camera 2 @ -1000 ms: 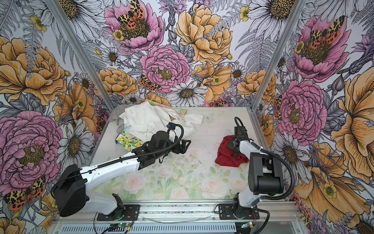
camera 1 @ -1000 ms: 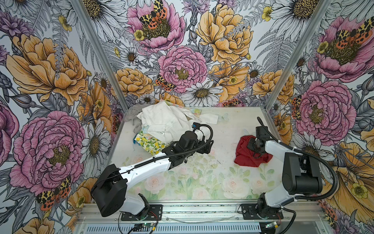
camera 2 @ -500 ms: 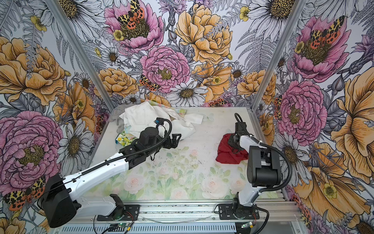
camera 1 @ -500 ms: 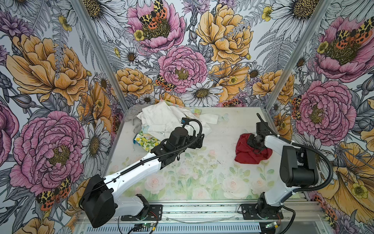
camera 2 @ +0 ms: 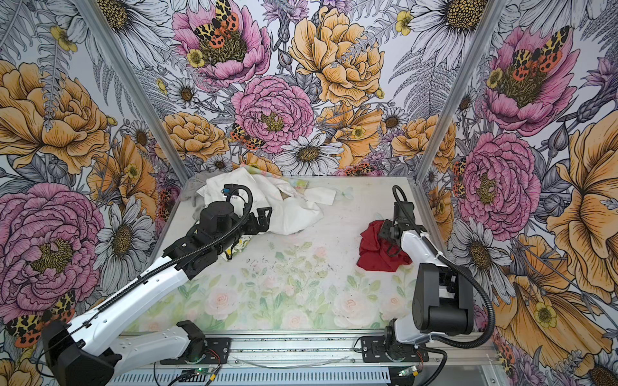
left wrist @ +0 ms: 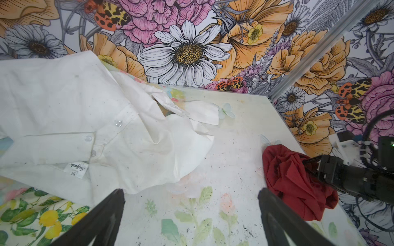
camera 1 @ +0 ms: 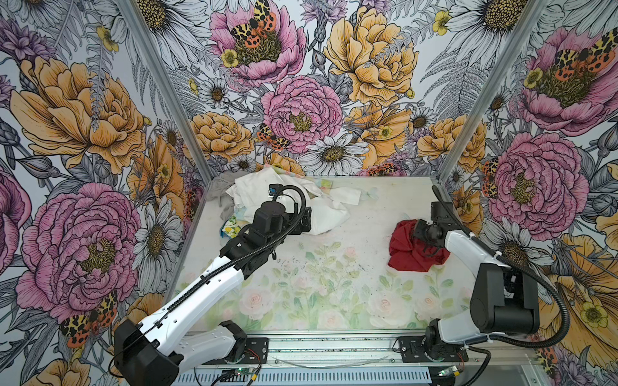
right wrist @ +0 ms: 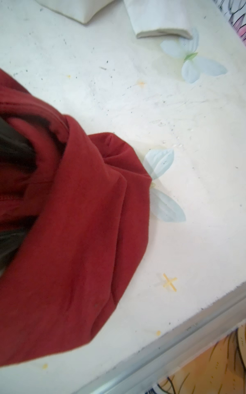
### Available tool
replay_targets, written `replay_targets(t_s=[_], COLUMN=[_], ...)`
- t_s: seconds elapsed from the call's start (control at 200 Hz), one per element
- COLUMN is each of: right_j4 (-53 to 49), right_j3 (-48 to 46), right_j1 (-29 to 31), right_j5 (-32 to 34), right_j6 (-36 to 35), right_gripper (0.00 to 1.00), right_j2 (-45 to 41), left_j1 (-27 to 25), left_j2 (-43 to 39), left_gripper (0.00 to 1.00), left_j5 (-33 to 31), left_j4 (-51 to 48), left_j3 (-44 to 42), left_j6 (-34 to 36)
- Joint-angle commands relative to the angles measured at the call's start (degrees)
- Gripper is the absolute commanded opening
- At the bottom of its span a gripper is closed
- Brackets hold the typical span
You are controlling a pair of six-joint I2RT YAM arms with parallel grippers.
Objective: Pick out a specific cloth from the pile
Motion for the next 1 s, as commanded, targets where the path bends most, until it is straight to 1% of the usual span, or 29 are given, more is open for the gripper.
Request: replay_targets(t_s=[0.0, 0.275, 0.415, 0.58, 0.68, 0.69, 0.755, 0.886, 0.996], right_j4=[-0.1, -0.8, -0.9, -1.6, -1.6, -1.6, -1.6, -1.4, -0.6], right_j3=[0.6, 3.2, 5.0, 7.9, 9.2, 9.3, 10.2, 12.2, 12.9], right_j1=[-0.2, 0.9, 2.6, 4.9, 6.1, 6.1, 6.4, 7.3, 8.4], right_j5=[0.5, 0.6, 1.0, 2.2, 4.2, 4.2, 4.3, 5.1, 6.3], right_j6=[-0.3, -0.6, -1.8, -4.0, -6.1, -6.2, -7.0, -9.2, -11.7], right_gripper=[0.60, 0.67, 0.74, 0.82, 0.99, 0.99, 0.99, 1.00, 1.00], right_j2=[-3.7, -8.8, -10.7, -11.9, -12.6, -12.7, -13.1, -13.6, -13.9], left_j1=[2.6, 9.7, 12.8, 18.1, 21.2, 21.5, 23.2, 24.6, 25.6], left_j2=[-2.5, -7.1, -7.3, -7.6, -7.5, -7.4, -6.9, -5.0, -3.3], left_gripper=[0.99, 0.99, 0.99, 0.99, 0.99, 0.99, 0.99, 0.99, 0.99], left_j5=[-2.6, -2.8, -2.4, 0.0, 1.1, 1.3, 1.9, 1.8, 0.0], left_j4=[-4.2, -7.9, -10.5, -11.7, -11.8, -11.8, -11.8, -11.1, -9.0], left_j3=[2.5, 4.5, 7.1, 8.9, 9.6, 9.6, 9.9, 10.4, 9.4], left_j6=[3.0, 6.6, 9.5, 11.4, 12.0, 12.1, 12.1, 11.9, 11.1])
